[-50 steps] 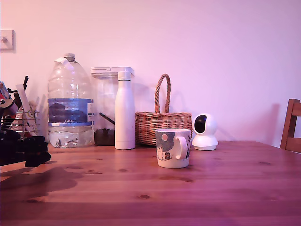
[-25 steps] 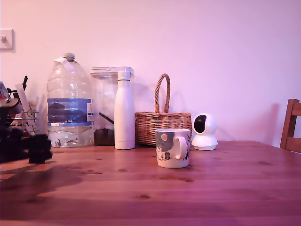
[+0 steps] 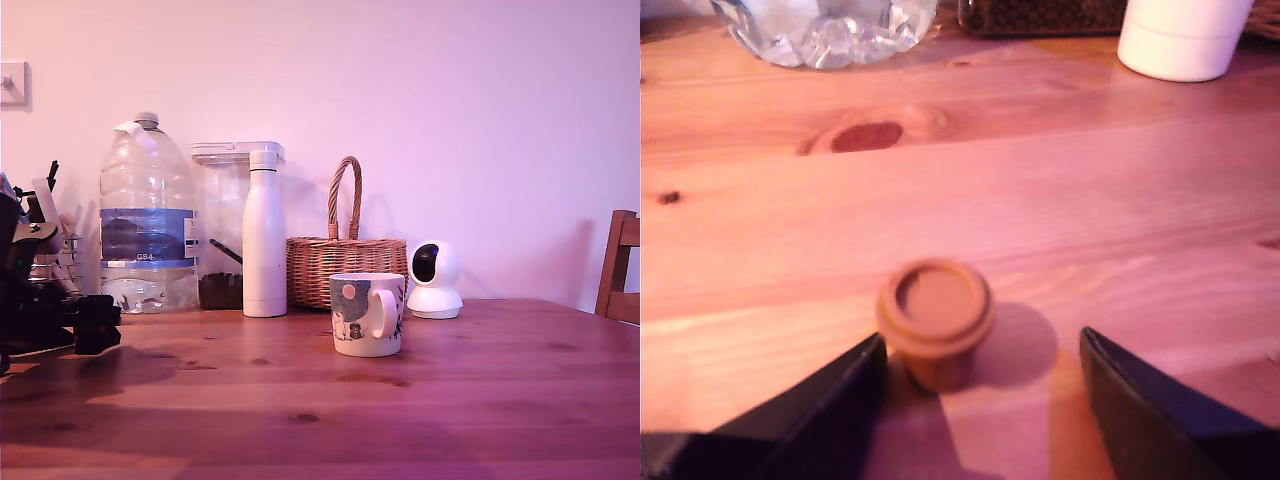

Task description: Pick up the coffee capsules from the table one by one and drop them inside the nearest coffee cup

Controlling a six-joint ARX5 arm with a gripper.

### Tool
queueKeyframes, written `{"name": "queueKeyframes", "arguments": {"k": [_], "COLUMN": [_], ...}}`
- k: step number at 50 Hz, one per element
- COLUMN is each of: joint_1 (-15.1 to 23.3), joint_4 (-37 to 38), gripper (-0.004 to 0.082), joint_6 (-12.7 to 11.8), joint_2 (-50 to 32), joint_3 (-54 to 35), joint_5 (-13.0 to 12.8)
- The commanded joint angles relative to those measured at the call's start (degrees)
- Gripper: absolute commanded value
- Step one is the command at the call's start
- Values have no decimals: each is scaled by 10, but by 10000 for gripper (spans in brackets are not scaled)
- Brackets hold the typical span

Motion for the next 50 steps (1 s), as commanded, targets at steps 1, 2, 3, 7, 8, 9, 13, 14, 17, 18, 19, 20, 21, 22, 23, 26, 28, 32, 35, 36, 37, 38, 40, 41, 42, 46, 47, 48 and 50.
{"name": "queueKeyframes", "arguments": {"k": [1, 2, 3, 7, 8, 9, 13, 14, 17, 18, 19, 20, 21, 22, 23, 26, 28, 32, 35, 36, 37, 38, 40, 41, 42, 46, 47, 48, 50], "joint_1": [4, 4, 4, 4, 4, 4, 6, 6, 8, 8, 9, 9, 9, 9, 10, 11, 11, 11, 11, 11, 11, 11, 11, 11, 11, 11, 11, 11, 11], "joint_4": [-12, -15, -19, -34, -36, -38, -44, -44, -45, -45, -45, -46, -46, -47, -47, -47, -47, -47, -47, -47, -47, -47, -47, -47, -47, -48, -48, -48, -49], "gripper": [554, 554, 554, 553, 553, 553, 548, 548, 529, 514, 497, 473, 447, 426, 396, 318, 265, 189, 147, 137, 130, 124, 119, 114, 108, 104, 104, 104, 104], "joint_6": [2, 2, 2, 0, 0, 0, -3, -3, -8, -9, -10, -10, -10, -10, -13, -15, -15, -15, -15, -15, -15, -15, -15, -15, -15, -13, -13, -13, -6], "joint_2": [9, 9, 9, 9, 9, 9, 9, 9, 9, 9, 9, 9, 9, 9, 9, 9, 9, 9, 9, 9, 9, 9, 9, 9, 9, 9, 9, 9, 9], "joint_3": [5, 6, 9, 15, 16, 17, 18, 18, 18, 18, 18, 18, 18, 18, 18, 18, 18, 18, 18, 18, 18, 18, 18, 18, 18, 18, 18, 18, 18], "joint_5": [-1, -1, -1, -1, -1, -1, -3, -3, -4, -4, -4, -4, -4, -4, -4, -4, -4, -3, -3, -3, -3, -3, -3, -3, -3, -3, -3, -2, 2]}}
